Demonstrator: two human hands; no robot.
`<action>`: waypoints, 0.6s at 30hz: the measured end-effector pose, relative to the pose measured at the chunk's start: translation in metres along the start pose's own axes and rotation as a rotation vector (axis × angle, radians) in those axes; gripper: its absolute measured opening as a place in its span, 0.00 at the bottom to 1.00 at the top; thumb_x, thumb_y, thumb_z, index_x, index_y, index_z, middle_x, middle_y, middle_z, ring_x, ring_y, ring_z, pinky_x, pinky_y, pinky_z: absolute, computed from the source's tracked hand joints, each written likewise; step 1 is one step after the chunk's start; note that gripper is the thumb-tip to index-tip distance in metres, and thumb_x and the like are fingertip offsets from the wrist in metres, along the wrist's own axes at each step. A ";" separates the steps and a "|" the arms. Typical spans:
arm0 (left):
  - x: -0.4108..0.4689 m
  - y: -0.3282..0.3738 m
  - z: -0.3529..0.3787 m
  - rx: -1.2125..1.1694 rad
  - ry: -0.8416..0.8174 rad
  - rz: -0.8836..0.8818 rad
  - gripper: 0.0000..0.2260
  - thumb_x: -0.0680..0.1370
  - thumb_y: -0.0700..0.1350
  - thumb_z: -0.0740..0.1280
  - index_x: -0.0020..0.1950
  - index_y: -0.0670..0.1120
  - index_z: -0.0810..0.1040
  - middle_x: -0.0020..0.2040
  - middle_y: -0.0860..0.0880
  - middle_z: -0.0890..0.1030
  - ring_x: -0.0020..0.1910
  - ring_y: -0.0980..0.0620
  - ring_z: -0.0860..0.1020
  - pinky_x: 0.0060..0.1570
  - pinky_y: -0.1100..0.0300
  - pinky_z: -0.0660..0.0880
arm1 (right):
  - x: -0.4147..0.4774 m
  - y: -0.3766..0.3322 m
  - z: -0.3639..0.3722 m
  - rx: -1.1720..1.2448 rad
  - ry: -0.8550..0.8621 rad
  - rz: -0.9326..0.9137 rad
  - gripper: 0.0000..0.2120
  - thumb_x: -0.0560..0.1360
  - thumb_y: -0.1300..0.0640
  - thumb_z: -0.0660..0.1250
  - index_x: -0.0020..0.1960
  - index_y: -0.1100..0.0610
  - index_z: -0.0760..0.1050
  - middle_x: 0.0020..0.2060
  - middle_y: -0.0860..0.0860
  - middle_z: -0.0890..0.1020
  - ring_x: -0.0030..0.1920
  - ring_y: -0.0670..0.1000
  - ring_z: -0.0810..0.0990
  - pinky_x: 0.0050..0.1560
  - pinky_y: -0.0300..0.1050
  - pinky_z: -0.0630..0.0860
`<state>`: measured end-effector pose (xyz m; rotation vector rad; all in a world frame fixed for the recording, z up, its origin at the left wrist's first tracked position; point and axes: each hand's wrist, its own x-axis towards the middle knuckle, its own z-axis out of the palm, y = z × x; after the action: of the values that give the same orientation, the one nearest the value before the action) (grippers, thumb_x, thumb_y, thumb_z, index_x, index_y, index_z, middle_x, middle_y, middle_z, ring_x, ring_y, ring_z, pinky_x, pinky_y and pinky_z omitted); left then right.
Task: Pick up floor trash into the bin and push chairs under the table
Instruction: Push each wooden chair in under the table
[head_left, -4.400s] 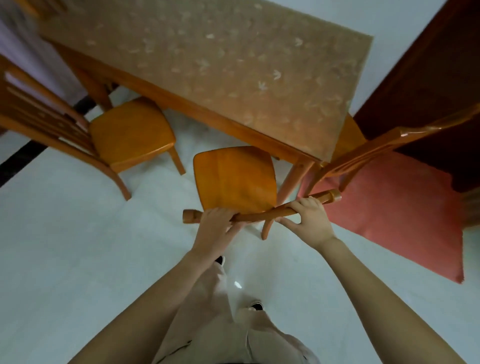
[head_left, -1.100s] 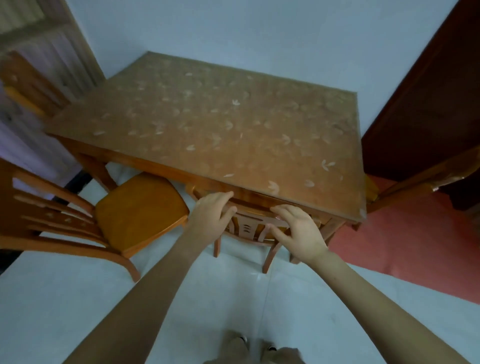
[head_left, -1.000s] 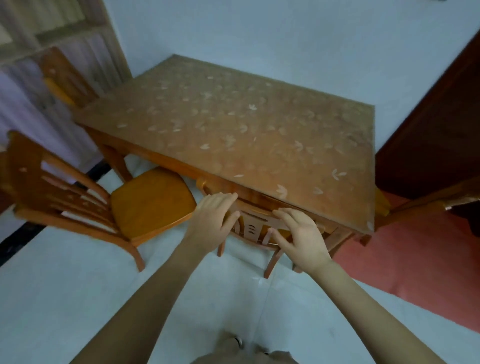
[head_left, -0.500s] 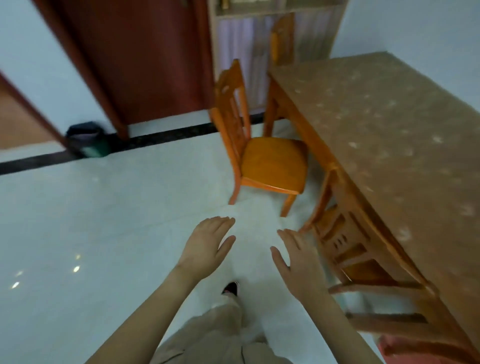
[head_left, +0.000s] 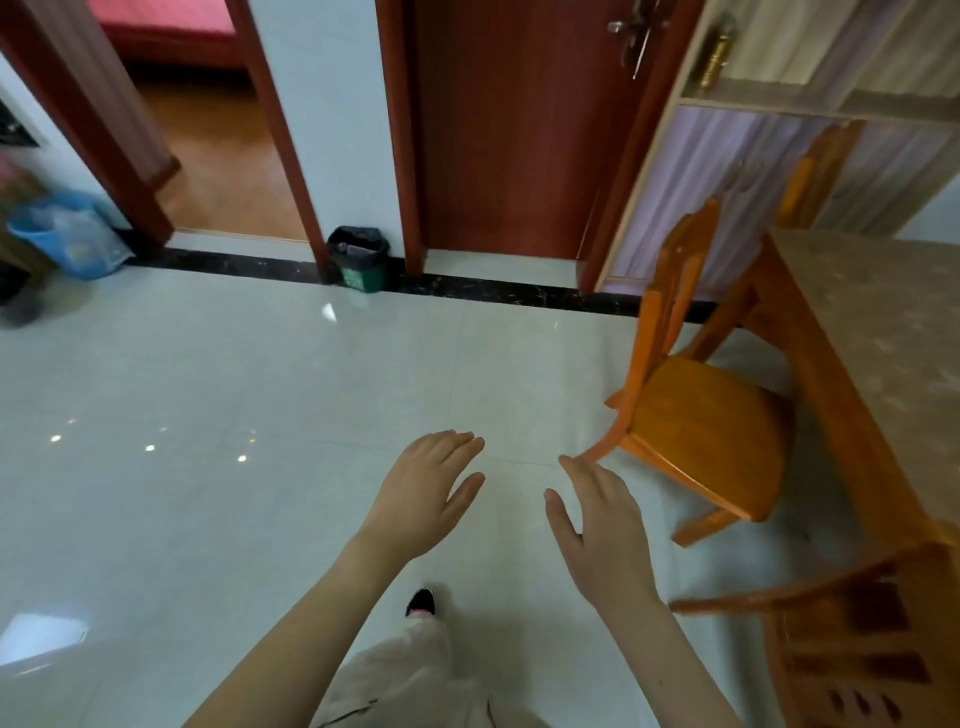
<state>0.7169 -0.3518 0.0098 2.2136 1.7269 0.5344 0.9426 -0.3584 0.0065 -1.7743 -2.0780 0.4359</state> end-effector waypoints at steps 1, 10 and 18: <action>0.012 -0.019 -0.008 0.009 -0.015 -0.001 0.22 0.81 0.56 0.53 0.68 0.47 0.74 0.65 0.50 0.77 0.66 0.49 0.72 0.67 0.59 0.61 | 0.021 -0.011 0.010 -0.005 -0.004 -0.005 0.29 0.79 0.34 0.48 0.71 0.50 0.70 0.68 0.50 0.76 0.68 0.53 0.73 0.67 0.51 0.72; 0.142 -0.125 -0.080 0.044 0.004 0.076 0.22 0.81 0.56 0.53 0.69 0.47 0.73 0.66 0.50 0.76 0.66 0.49 0.72 0.67 0.58 0.62 | 0.161 -0.072 0.029 0.035 0.047 0.060 0.20 0.80 0.46 0.61 0.69 0.53 0.72 0.65 0.51 0.77 0.61 0.53 0.76 0.60 0.51 0.77; 0.249 -0.155 -0.041 -0.030 -0.072 0.088 0.22 0.81 0.57 0.53 0.69 0.48 0.73 0.67 0.51 0.75 0.68 0.50 0.70 0.69 0.56 0.63 | 0.264 -0.041 0.042 -0.053 0.028 0.104 0.27 0.79 0.40 0.51 0.67 0.55 0.74 0.62 0.54 0.79 0.58 0.56 0.79 0.55 0.55 0.80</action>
<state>0.6180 -0.0728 0.0065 2.2672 1.5824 0.4902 0.8510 -0.1041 0.0092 -1.9144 -2.0029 0.3853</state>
